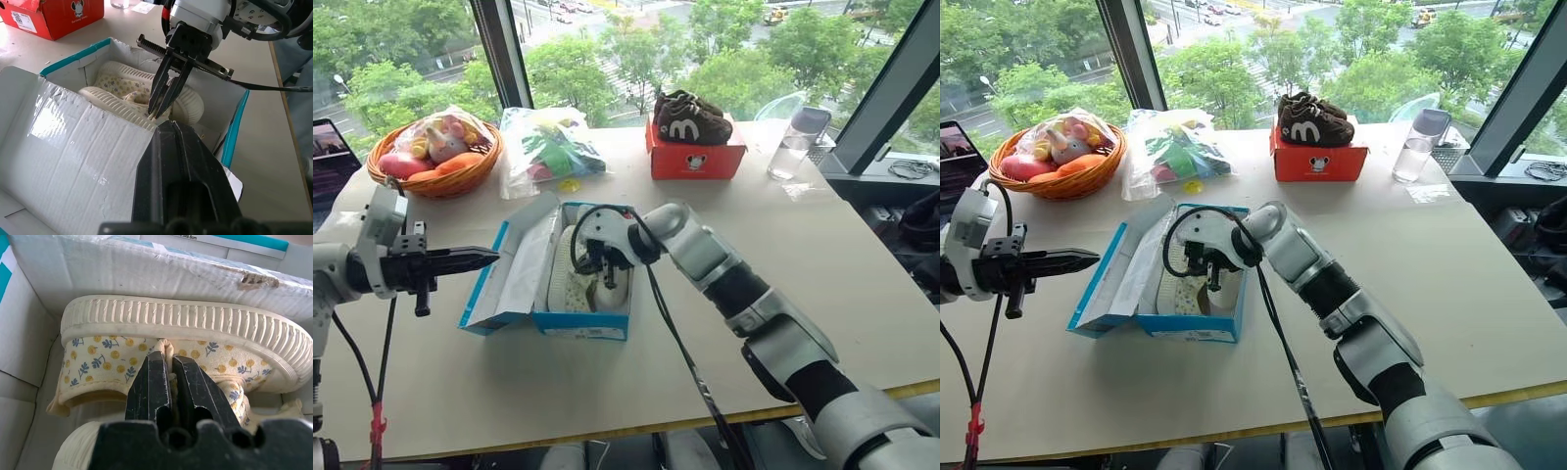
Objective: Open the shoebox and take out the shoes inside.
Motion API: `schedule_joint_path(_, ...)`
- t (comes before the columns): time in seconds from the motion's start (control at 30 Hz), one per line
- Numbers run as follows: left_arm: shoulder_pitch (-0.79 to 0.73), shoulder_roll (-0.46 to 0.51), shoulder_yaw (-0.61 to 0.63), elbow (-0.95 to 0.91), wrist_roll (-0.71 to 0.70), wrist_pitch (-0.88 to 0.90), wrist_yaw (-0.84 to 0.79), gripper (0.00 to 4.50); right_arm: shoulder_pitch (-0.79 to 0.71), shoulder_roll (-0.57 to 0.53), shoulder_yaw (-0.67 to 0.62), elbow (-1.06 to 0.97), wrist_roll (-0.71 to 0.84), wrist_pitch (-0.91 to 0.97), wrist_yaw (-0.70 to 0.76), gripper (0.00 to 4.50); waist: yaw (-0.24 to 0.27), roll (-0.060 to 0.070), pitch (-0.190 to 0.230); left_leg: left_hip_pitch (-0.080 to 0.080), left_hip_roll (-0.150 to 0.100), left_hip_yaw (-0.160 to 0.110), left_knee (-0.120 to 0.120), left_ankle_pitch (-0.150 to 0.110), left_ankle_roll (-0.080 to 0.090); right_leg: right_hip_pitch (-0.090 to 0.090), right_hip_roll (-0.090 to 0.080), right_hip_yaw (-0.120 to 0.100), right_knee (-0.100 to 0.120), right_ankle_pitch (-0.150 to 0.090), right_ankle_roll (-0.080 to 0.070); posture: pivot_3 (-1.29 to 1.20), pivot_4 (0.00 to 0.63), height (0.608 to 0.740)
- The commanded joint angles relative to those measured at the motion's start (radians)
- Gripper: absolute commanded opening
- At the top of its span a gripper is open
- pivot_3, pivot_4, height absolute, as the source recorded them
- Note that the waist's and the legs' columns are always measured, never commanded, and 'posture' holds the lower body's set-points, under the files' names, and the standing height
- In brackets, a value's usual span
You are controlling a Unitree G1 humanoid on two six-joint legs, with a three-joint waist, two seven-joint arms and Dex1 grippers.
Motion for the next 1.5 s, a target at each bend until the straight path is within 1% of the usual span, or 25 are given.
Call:
schedule_joint_path(0.03, -0.016, 0.008, 0.013, -0.006, 0.001, -0.015, -0.001, 0.00, -0.079, -0.023, -0.102, -0.131, 0.068, 0.082, 0.027, 0.02, 0.000, 0.000, 0.000, 0.000, 0.000, 0.000, 0.000, 0.000, 0.000, 0.000, 0.000, 0.000, 0.000, 0.000, 0.000, 0.00, 0.150, 0.740)
schedule_joint_path(0.17, -0.019, 0.009, 0.011, -0.005, 0.000, -0.013, -0.001, 0.00, -0.107, -0.046, -0.158, -0.203, 0.124, 0.161, 0.035, 0.02, 0.000, 0.000, 0.000, -0.001, 0.000, 0.000, 0.000, 0.000, 0.000, -0.001, 0.000, 0.000, 0.000, 0.001, -0.001, 0.00, 0.150, 0.740)
schedule_joint_path(0.37, -0.021, 0.011, 0.004, -0.002, 0.009, -0.019, 0.000, 0.00, -0.121, -0.039, -0.214, -0.197, 0.162, 0.223, -0.018, 0.02, -0.002, 0.000, 0.000, 0.000, 0.000, 0.000, 0.000, 0.000, 0.000, -0.001, 0.000, 0.000, 0.001, 0.001, -0.001, 0.00, 0.150, 0.740)
schedule_joint_path(0.53, -0.024, 0.012, 0.002, 0.000, 0.006, -0.015, -0.004, 0.00, -0.136, -0.049, -0.234, -0.183, 0.178, 0.235, -0.048, 0.02, -0.002, 0.000, 0.000, -0.001, 0.000, 0.000, 0.000, 0.000, 0.000, -0.001, 0.000, 0.000, 0.000, 0.001, -0.002, 0.00, 0.150, 0.740)
schedule_joint_path(0.73, -0.027, 0.011, -0.003, 0.005, 0.008, -0.018, -0.005, 0.00, -0.180, -0.092, -0.271, -0.172, 0.191, 0.238, -0.056, 0.02, -0.001, 0.000, 0.000, -0.001, 0.000, 0.000, 0.000, 0.000, 0.000, -0.001, 0.000, 0.000, 0.001, 0.001, -0.002, 0.00, 0.150, 0.740)
schedule_joint_path(0.93, -0.036, 0.004, -0.012, 0.011, 0.009, -0.022, -0.008, 0.00, -0.214, -0.169, -0.307, -0.186, 0.210, 0.246, -0.057, 0.02, -0.001, 0.000, 0.000, -0.001, 0.000, 0.000, 0.000, 0.000, 0.000, -0.001, 0.000, 0.000, 0.000, 0.001, -0.002, 0.00, 0.150, 0.740)
schedule_joint_path(1.07, -0.042, 0.000, -0.014, 0.012, 0.008, -0.021, -0.009, 0.00, -0.227, -0.261, -0.363, -0.154, 0.204, 0.240, -0.080, 0.02, 0.000, 0.000, 0.000, -0.001, 0.000, 0.000, 0.000, 0.000, 0.000, -0.001, 0.000, 0.000, 0.000, 0.001, -0.001, 0.00, 0.150, 0.740)
schedule_joint_path(1.17, -0.042, 0.000, -0.012, 0.009, 0.006, -0.020, -0.010, 0.00, -0.214, -0.323, -0.377, -0.131, 0.184, 0.220, -0.097, 0.02, 0.001, 0.000, 0.000, -0.002, 0.000, 0.000, 0.000, 0.000, 0.000, -0.001, 0.000, 0.000, 0.000, 0.001, -0.002, 0.00, 0.150, 0.740)
schedule_joint_path(1.27, -0.046, -0.003, -0.012, -0.001, -0.001, -0.017, -0.011, 0.00, -0.179, -0.418, -0.379, -0.071, 0.131, 0.166, -0.122, 0.02, 0.000, 0.000, 0.000, -0.002, 0.000, 0.000, 0.000, 0.000, 0.000, -0.001, 0.000, 0.000, 0.000, 0.001, -0.001, 0.00, 0.150, 0.740)
schedule_joint_path(1.37, -0.051, -0.005, -0.011, -0.014, -0.007, -0.011, -0.008, 0.00, -0.122, -0.506, -0.351, -0.002, 0.058, 0.079, -0.145, 0.02, 0.002, 0.000, 0.000, -0.002, 0.000, 0.001, 0.000, 0.000, 0.000, -0.001, 0.000, 0.000, 0.000, 0.001, -0.001, 0.00, 0.150, 0.740)
schedule_joint_path(1.5, -0.058, -0.007, -0.014, -0.014, -0.008, -0.013, -0.005, 0.00, -0.021, -0.557, -0.314, 0.067, -0.016, -0.019, -0.166, 0.02, -0.001, 0.000, 0.000, -0.002, 0.000, 0.001, 0.000, 0.000, 0.000, -0.001, 0.000, 0.000, -0.001, 0.000, -0.001, 0.00, 0.150, 0.740)
